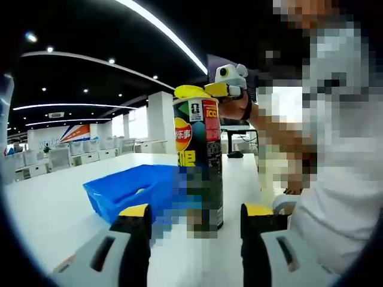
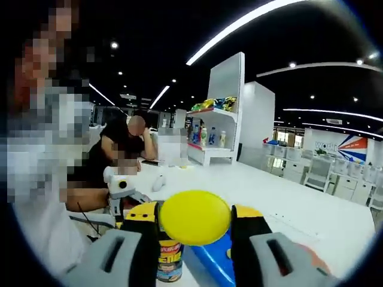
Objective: Open the lid of the chip container on the table, take out the chips, place them into the box in front of the container, and close the lid
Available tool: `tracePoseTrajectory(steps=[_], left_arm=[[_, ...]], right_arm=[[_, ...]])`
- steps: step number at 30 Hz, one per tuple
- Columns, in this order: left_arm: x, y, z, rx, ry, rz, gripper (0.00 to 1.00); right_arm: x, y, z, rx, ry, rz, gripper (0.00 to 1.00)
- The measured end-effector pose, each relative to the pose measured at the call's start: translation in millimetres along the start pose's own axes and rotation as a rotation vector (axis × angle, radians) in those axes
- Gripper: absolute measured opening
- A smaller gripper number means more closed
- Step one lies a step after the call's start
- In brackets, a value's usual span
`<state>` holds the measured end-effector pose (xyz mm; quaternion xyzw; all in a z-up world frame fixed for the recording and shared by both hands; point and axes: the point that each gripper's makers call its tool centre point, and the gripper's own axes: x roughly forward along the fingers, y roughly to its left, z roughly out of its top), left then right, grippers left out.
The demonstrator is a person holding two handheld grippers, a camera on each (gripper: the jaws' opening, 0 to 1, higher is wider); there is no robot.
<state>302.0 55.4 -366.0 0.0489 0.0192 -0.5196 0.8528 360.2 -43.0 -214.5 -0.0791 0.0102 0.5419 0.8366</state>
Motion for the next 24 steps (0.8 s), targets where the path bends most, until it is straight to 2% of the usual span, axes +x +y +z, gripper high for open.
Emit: tracePoseTrajectory(steps=[2,3,6,13,24], left_arm=[[-2.2,7.5,7.3,-0.015,-0.026,0.032,0.59],[-4.9,10.0,12.9,-0.025,-0.049,0.032,0.57],[-8.6,13.7,21.3,-0.035,-0.066,0.03,0.58],[-8.3,10.6,25.5,-0.03,-0.04,0.01,0.62],[-6.7,3.8,37.6,-0.014,-0.052,-0.022,0.64]], right_arm=[[5.3,8.7,-0.4,0.014,0.007,0.038,0.46],[7.3,11.4,-0.7,0.011,0.01,0.048,0.46],[14.3,19.8,-2.9,0.007,0.024,0.077,0.46],[24.0,33.2,-9.7,0.009,0.067,0.122,0.46],[30.5,42.0,-13.6,0.019,0.106,0.163,0.47]])
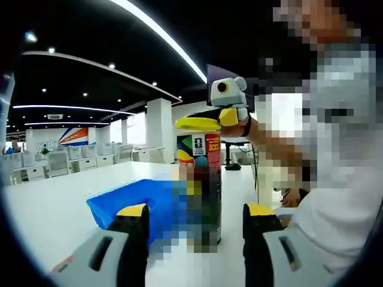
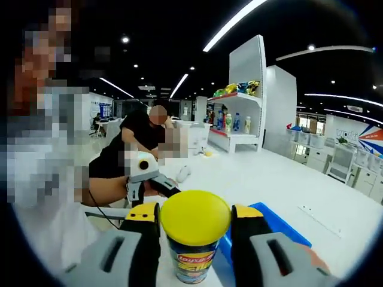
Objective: Open the lid of the chip container on the table, take out the chips, place them into the box in front of the container, and close the lid
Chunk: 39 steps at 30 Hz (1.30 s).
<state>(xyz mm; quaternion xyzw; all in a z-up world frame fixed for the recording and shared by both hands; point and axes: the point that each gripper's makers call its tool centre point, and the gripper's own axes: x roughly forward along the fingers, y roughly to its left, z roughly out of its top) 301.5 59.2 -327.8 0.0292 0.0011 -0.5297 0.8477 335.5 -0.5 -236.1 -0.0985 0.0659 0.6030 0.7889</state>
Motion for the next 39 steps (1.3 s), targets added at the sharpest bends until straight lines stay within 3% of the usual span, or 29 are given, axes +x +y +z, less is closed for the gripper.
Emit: tracePoseTrajectory(steps=[6,20,28,33,39], left_arm=[[0.9,-4.4,8.5,-0.009,-0.027,-0.025,0.64],[2.6,-7.2,11.4,0.005,-0.018,-0.044,0.63],[-0.3,-9.7,20.6,0.019,-0.028,-0.052,0.67],[-1.8,-11.1,19.7,0.037,0.001,-0.062,0.68],[-0.6,-22.1,21.9,0.047,0.03,-0.126,0.68]], right_arm=[[2.4,2.0,-2.6,-0.01,0.021,0.009,0.47],[6.0,3.2,-9.4,-0.027,0.038,0.02,0.47],[4.8,3.6,-9.1,-0.067,0.023,0.024,0.53],[-1.1,2.6,-5.3,-0.06,-0.002,0.021,0.55],[-14.7,11.5,-4.2,-0.097,-0.025,0.054,0.62]])
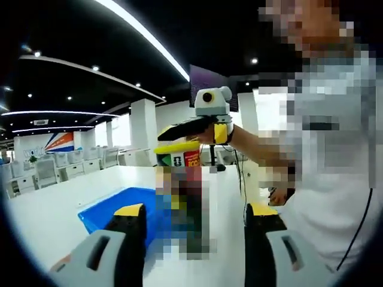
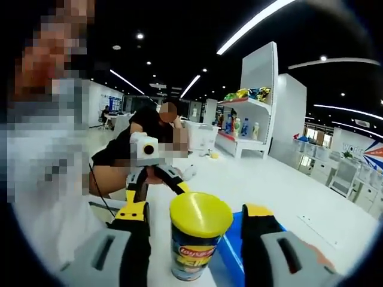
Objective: Open the lid of the chip container on the table, take out the chips, place them into the box in front of the container, and close the lid
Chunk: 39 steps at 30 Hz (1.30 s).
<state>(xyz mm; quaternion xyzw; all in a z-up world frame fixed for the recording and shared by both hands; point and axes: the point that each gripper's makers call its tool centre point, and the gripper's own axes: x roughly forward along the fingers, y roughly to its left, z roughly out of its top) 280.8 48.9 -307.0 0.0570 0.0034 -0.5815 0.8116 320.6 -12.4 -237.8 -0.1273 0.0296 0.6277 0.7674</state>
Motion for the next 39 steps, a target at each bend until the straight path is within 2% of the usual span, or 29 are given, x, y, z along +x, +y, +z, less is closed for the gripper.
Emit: tracePoseTrajectory(steps=[2,5,7,10,12,13,16,17,19,21,26,29,30,32,34,39], left_arm=[[0.5,1.6,2.7,0.017,0.003,0.004,0.67],[1.0,6.3,29.7,0.016,-0.091,0.008,0.61],[0.6,11.8,43.2,0.056,-0.116,0.03,0.58],[3.0,14.2,54.6,0.059,-0.119,0.032,0.54],[5.9,10.4,65.3,0.072,-0.128,0.003,0.52],[6.5,6.8,70.7,0.06,-0.124,-0.028,0.5],[9.4,9.9,88.4,0.066,-0.149,-0.033,0.47],[11.6,11.9,94.4,0.065,-0.154,-0.036,0.45],[17.2,16.1,100.7,0.066,-0.152,-0.031,0.36],[23.8,21.9,102.4,0.067,-0.134,-0.014,0.28],[38.6,22.7,104.5,0.058,-0.105,-0.032,0.15],[44.5,30.4,101.9,0.016,-0.066,-0.028,0.07],[45.1,26.9,98.1,-0.014,-0.039,-0.053,0.02],[48.5,25.4,100.2,-0.009,-0.043,-0.063,0.02],[52.3,23.9,93.9,-0.007,-0.002,-0.067,0.02],[55.9,27.9,89.7,-0.024,0.017,-0.06,0.02]], right_arm=[[-3.2,-0.6,-0.7,-0.002,0.003,-0.001,0.62],[-9.9,-5.0,-1.4,0.002,-0.004,-0.011,0.61],[-12.9,-4.5,-1.5,0.007,-0.01,-0.004,0.61],[-16.0,-4.5,-2.8,-0.017,-0.004,-0.007,0.58],[-18.0,-6.6,-2.0,-0.017,-0.008,-0.012,0.56],[-19.4,-7.6,0.2,-0.011,-0.021,-0.014,0.55],[-21.2,-11.0,6.7,0.002,-0.05,-0.028,0.48],[-21.3,-11.3,10.9,-0.004,-0.073,-0.029,0.46],[-20.9,-10.8,12.4,0.004,-0.077,-0.026,0.45],[-19.6,-10.4,13.0,0.002,-0.077,-0.025,0.43],[-18.1,-13.8,14.3,-0.032,-0.083,-0.032,0.24],[-16.8,-20.0,18.2,0.007,-0.102,-0.044,0.22],[-16.5,-21.8,18.7,0.021,-0.104,-0.05,0.18],[-14.9,-22.7,17.3,0.048,-0.092,-0.048,0.01],[-10.4,-20.9,11.1,0.053,-0.061,-0.045,0.01],[-3.0,-17.6,8.1,0.059,-0.064,-0.023,0.01]])
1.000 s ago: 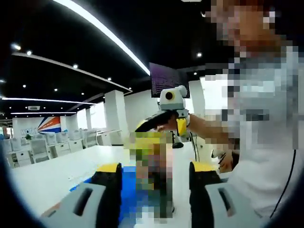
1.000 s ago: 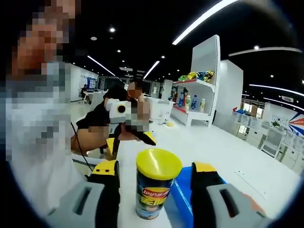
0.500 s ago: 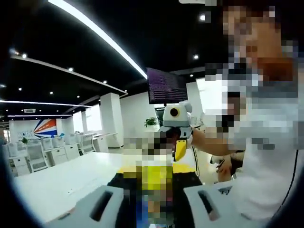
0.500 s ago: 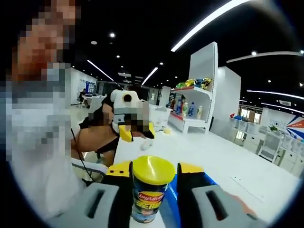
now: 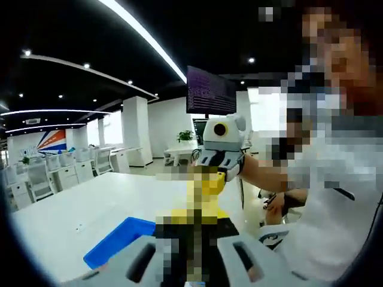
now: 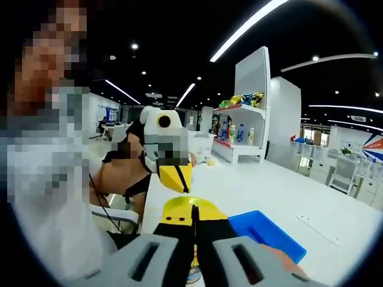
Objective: Open the lid of the chip container on the table, take out the chips, place them into the box in front of the container, and close the lid
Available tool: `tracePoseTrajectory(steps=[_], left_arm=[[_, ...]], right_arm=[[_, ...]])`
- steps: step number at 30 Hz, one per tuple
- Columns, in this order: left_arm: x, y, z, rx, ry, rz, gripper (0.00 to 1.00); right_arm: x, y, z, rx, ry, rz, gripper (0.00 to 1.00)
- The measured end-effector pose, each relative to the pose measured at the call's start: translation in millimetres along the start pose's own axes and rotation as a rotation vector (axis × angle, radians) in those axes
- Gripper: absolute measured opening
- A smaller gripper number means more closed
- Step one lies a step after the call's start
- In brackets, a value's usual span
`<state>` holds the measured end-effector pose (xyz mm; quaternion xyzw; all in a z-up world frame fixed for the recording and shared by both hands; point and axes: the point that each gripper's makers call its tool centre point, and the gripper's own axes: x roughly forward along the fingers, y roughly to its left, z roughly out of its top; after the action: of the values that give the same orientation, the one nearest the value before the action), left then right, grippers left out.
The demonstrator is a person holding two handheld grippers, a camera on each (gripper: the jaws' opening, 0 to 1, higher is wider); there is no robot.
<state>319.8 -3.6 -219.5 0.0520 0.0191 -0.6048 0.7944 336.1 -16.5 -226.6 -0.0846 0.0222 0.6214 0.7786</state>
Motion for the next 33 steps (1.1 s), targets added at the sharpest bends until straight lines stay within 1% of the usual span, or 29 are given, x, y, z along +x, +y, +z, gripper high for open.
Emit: tracePoseTrajectory(steps=[2,5,11,15,20,24,27,30,33], left_arm=[[0.3,0.7,0.3,-0.008,-0.002,0.001,0.02],[1.3,3.3,-1.4,0.002,0.011,0.01,0.02],[0.6,6.0,-3.8,-0.005,0.022,0.004,0.02],[0.6,9.0,-2.9,-0.012,0.012,0.009,0.02],[0.6,7.9,-2.8,-0.014,0.01,-0.006,0.02],[1.5,6.3,0.1,-0.023,0.0,-0.02,0.02],[3.8,6.3,-0.4,-0.021,0.009,-0.024,0.02],[5.8,6.2,-3.0,-0.012,0.021,-0.025,0.02],[6.5,4.6,-3.4,-0.014,0.02,-0.032,0.02]], right_arm=[[2.1,1.0,0.2,0.003,-0.002,0.006,0.01],[4.6,0.9,-1.0,0.005,0.008,0.009,0.01],[3.4,2.3,-0.7,0.017,0.006,0.017,0.01],[3.5,3.6,-0.7,0.012,0.008,0.019,0.01],[4.1,4.1,-2.5,0.023,0.017,0.023,0.01],[4.1,3.3,-0.3,0.018,0.011,0.02,0.01],[3.8,3.1,1.8,0.012,0.007,0.019,0.01],[2.5,2.4,3.4,-0.017,0.009,0.024,0.01],[2.5,2.3,4.2,-0.015,0.008,0.024,0.01]])
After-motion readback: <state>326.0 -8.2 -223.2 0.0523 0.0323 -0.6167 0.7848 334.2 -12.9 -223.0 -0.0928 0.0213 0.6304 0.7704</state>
